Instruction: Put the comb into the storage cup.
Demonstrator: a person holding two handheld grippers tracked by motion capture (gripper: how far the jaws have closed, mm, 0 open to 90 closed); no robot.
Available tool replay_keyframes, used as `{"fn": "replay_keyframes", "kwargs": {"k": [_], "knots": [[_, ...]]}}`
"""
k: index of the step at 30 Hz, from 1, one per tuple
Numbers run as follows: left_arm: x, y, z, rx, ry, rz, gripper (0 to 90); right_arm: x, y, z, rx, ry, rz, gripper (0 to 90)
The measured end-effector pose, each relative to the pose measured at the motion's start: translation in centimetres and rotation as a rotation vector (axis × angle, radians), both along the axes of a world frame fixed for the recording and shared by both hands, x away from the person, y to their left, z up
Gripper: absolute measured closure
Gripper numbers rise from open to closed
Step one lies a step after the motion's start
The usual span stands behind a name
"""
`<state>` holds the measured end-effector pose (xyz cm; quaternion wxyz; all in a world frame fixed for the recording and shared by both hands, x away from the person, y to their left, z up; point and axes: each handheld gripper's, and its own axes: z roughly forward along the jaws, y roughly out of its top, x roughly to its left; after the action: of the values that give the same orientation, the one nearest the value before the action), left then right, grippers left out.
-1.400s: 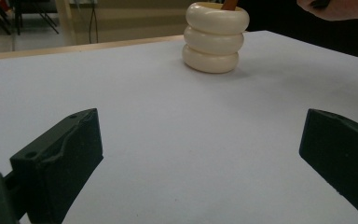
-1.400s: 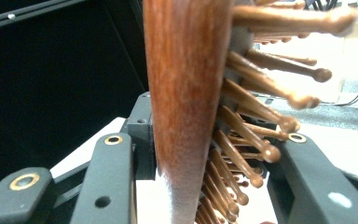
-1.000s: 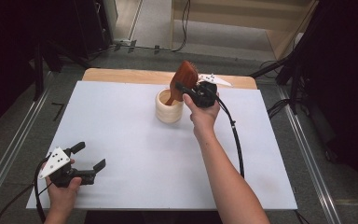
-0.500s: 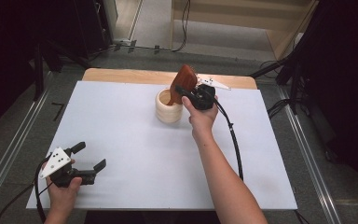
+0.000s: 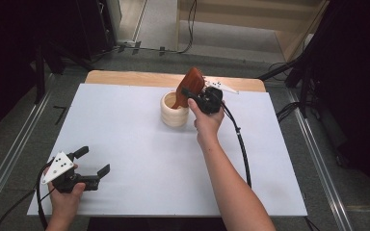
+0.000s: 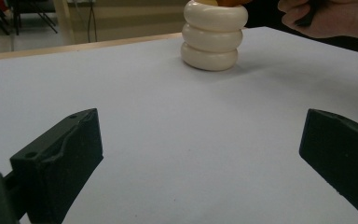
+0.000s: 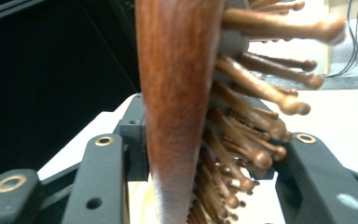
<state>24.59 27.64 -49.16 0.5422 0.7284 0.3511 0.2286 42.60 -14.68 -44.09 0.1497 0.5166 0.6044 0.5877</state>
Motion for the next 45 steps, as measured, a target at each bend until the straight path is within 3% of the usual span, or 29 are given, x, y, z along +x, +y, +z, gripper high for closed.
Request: {"fn": "replay_keyframes", "kwargs": {"k": [6, 15, 21, 30, 35, 37, 45], "knots": [[0.0, -0.1, 0.0, 0.002, -0.001, 0.0, 0.0, 0.1, -0.7, -0.2, -0.001, 0.019, -0.004, 42.9], [0.0, -0.1, 0.0, 0.006, 0.0, 0.002, 0.0, -0.1, -1.0, -0.1, -0.023, 0.009, 0.006, 38.7], [0.0, -0.2, 0.0, 0.005, 0.001, 0.002, 0.0, 0.0, -1.6, 0.0, 0.015, 0.016, 0.021, 23.9], [0.0, -0.2, 0.0, 0.011, 0.0, 0.001, 0.0, -0.1, -1.6, 0.1, 0.0, 0.008, 0.045, 15.7], [0.0, -0.2, 0.0, 0.01, -0.001, 0.0, 0.0, -0.2, -1.6, 0.2, -0.017, 0.007, 0.054, 8.1], [0.0, -0.2, 0.0, 0.01, -0.001, 0.001, 0.0, -0.3, -1.8, 0.3, -0.025, 0.013, 0.055, 0.0], [0.0, -0.2, 0.0, 0.011, -0.002, 0.001, 0.0, -1.1, -2.1, 0.9, -0.068, -0.031, 0.084, 0.0]]}}
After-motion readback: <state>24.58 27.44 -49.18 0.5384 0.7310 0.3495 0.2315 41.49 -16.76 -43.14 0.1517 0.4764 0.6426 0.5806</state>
